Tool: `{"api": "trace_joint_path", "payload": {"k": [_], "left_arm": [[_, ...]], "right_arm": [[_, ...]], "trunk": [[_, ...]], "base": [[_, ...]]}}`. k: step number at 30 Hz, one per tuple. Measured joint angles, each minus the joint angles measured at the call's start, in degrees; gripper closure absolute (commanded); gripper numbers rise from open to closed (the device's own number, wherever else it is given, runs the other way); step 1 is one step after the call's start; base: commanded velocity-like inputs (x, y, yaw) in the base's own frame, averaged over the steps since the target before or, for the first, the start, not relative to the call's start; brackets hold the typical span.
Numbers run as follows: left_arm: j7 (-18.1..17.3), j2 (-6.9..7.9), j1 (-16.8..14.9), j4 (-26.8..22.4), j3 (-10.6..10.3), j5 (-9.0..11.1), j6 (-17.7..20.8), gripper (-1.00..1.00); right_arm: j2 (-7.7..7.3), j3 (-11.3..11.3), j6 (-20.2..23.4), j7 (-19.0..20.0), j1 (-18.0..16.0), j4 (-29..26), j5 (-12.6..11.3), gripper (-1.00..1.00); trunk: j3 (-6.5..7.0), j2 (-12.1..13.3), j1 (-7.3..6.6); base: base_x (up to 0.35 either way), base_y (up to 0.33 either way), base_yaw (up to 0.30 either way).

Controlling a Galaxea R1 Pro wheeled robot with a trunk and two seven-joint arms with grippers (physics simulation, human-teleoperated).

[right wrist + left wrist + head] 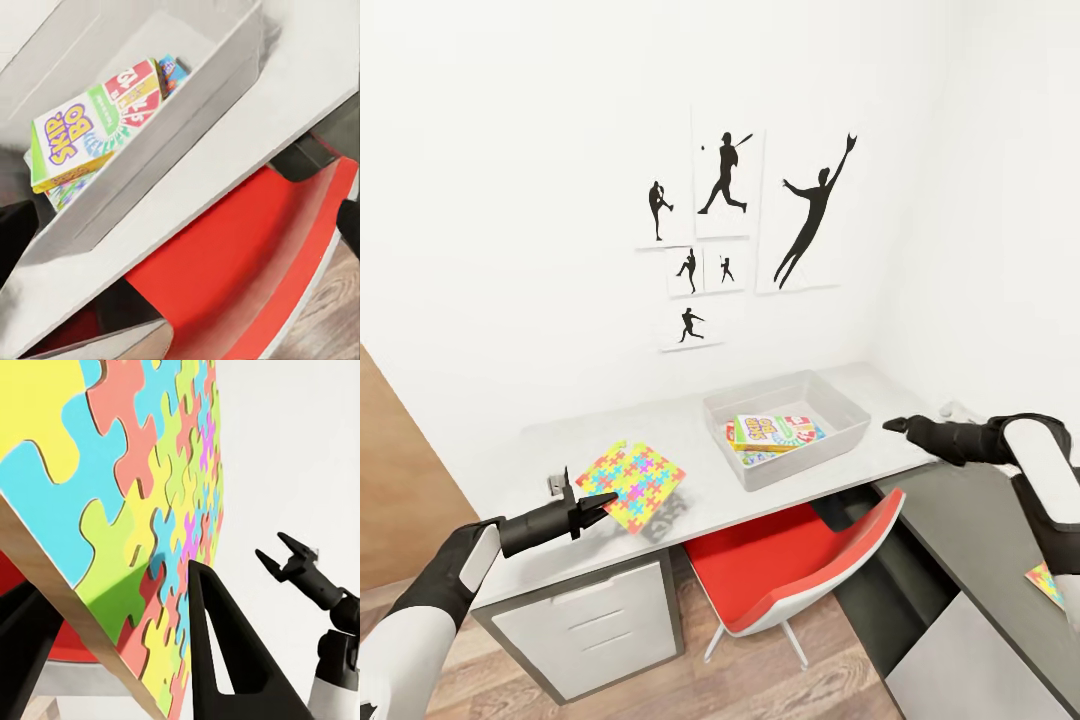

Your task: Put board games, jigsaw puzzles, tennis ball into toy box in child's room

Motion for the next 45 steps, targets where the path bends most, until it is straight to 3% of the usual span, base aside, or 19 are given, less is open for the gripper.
{"api": "trace_joint_path", "payload": {"k": [1, 4, 6, 9, 14, 17, 23, 28, 29, 33, 38, 45], "left_arm": [[0.0, 0.0, 0.0, 0.0, 0.0, 0.0, 0.0, 1.0], [0.0, 0.0, 0.0, 0.0, 0.0, 0.0, 0.0, 1.0], [0.0, -0.02, 0.0, 0.0, 0.0, 0.0, 0.0, 1.0], [0.0, 0.0, 0.0, 0.0, 0.0, 0.0, 0.0, 1.0], [-0.1, 0.08, 0.0, 0.0, 0.0, 0.0, 0.4, 1.0], [0.0, 0.0, -0.3, -0.1, 0.2, 0.1, 0.8, 1.0], [0.5, -0.01, -6.5, -0.4, -1.3, -0.2, 3.5, 1.0], [0.9, -0.37, -13.5, 0.1, -5.4, -0.3, 4.1, 1.0], [0.9, -0.47, -16.2, 0.8, -7.3, -0.6, 4.0, 1.0], [1.0, -0.75, -20.6, 4.7, -10.9, -0.7, 4.1, 1.0], [1.1, -1.21, -21.7, 6.8, -12.3, -0.8, 4.1, 1.0], [1.1, -1.23, -21.9, 7.1, -12.6, -0.8, 4.0, 1.0]], "right_arm": [[0.37, 0.2, 0.1, -0.2, -1.5, 1.3, 0.1, -1.0], [3.05, 1.0, 0.4, -2.6, -10.6, 11.9, 0.2, -1.0], [6.29, 2.7, 0.4, -5.0, -17.8, 21.2, 0.0, -1.0], [9.29, 5.4, 0.5, -7.3, -24.8, 30.9, 0.2, -1.0], [12.19, 7.8, 0.5, -9.0, -32.3, 39.4, 0.5, -1.0], [12.44, 9.9, 0.5, -9.5, -33.6, 39.3, 1.1, -1.0], [12.35, 11.7, 0.5, -9.6, -33.8, 34.6, 1.2, -1.0], [12.31, 11.8, 0.5, -9.7, -33.8, 33.7, 1.0, -1.0], [12.29, 11.7, 0.5, -9.7, -33.7, 33.6, 1.0, -1.0], [12.24, 11.5, 0.6, -9.6, -33.6, 33.4, 0.9, -1.0], [12.23, 11.3, 0.5, -9.6, -32.9, 33.3, 0.9, -1.0], [12.19, 11.1, 0.6, -9.4, -32.7, 33.4, 1.0, -1.0]], "trunk": [[0.0, 0.0, 0.0], [0.0, 0.0, 0.0], [0.0, 0.0, 0.0], [0.0, 0.0, 0.0], [0.0, 0.0, -0.01], [0.0, 0.0, -0.01], [0.0, 0.0, -0.01], [0.0, 0.0, -0.01], [0.01, 0.0, 0.01], [0.0, 0.0, 0.0], [-0.01, 0.0, -0.01], [-0.03, 0.0, -0.01]], "base": [[0.0, 0.0, 0.0], [0.0, 0.0, 0.0], [0.0, 0.0, 0.0], [0.0, 0.0, 0.0], [0.0, 0.0, 0.0], [0.0, 0.0, 0.0], [0.0, 0.0, 0.0], [0.0, 0.0, -0.005], [0.0, 0.0, -0.057], [0.0, 0.0, -0.187], [0.0, 0.0, -0.261], [0.011, 0.0, -0.228]]}}
